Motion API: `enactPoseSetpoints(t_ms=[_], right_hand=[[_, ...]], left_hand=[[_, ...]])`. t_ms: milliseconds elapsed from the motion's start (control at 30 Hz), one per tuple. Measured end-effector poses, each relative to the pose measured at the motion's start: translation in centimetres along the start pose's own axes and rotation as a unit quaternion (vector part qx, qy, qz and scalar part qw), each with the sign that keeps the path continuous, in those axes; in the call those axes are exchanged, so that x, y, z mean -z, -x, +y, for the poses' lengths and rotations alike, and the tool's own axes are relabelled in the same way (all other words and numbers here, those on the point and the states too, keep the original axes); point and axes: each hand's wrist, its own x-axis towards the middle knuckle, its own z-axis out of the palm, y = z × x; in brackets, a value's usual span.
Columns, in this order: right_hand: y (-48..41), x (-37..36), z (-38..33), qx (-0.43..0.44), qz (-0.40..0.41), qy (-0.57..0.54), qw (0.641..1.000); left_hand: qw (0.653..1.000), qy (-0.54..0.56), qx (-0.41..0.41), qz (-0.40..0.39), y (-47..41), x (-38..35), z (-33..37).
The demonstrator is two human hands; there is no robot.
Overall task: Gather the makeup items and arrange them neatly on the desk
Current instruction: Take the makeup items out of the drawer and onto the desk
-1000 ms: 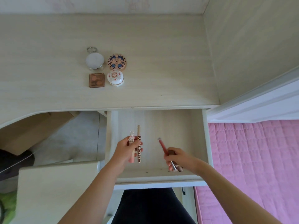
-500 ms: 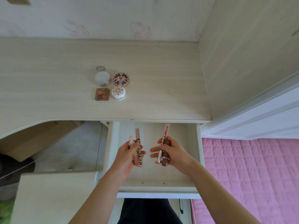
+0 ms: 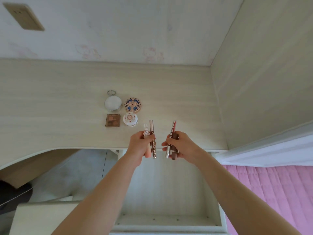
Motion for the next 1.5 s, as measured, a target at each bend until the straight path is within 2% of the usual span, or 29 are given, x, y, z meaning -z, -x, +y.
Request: enactPoseSetpoints(t_ms=[233, 333, 533, 733, 1100, 1267, 1500], right_hand=[[-5.0, 0.0, -3.8, 0.014, 0.049, 0.103, 0.993], [-7.0, -0.1, -4.6, 0.014, 0.073, 0.178, 0.981], [-9.3, -0.2, -6.4, 0.029, 0.101, 0.260, 0.960], [-11.1, -0.1, -7.4, 0.030, 0.134, 0.277, 0.951], [-13.0, -0.6, -7.8, 0.048, 0.162, 0.315, 0.934], [-13.3, -0.5, -7.9, 0.028, 0.170, 0.296, 0.940], [-13.2, -0.3, -8.2, 0.012, 0.165, 0.282, 0.945]], left_hand=[[0.994, -0.093, -0.044, 0.033, -5.3, -1.8, 3.3], [0.989, -0.133, -0.048, 0.052, -7.0, -2.6, 3.8], [0.971, -0.217, -0.060, 0.084, -10.0, -3.3, 4.7], [0.963, -0.244, -0.055, 0.098, -12.0, -3.6, 5.8], [0.956, -0.274, -0.065, 0.078, -14.0, -3.9, 6.9], [0.965, -0.246, -0.062, 0.069, -14.2, -3.8, 6.4], [0.963, -0.236, -0.070, 0.108, -13.4, -3.7, 5.6]])
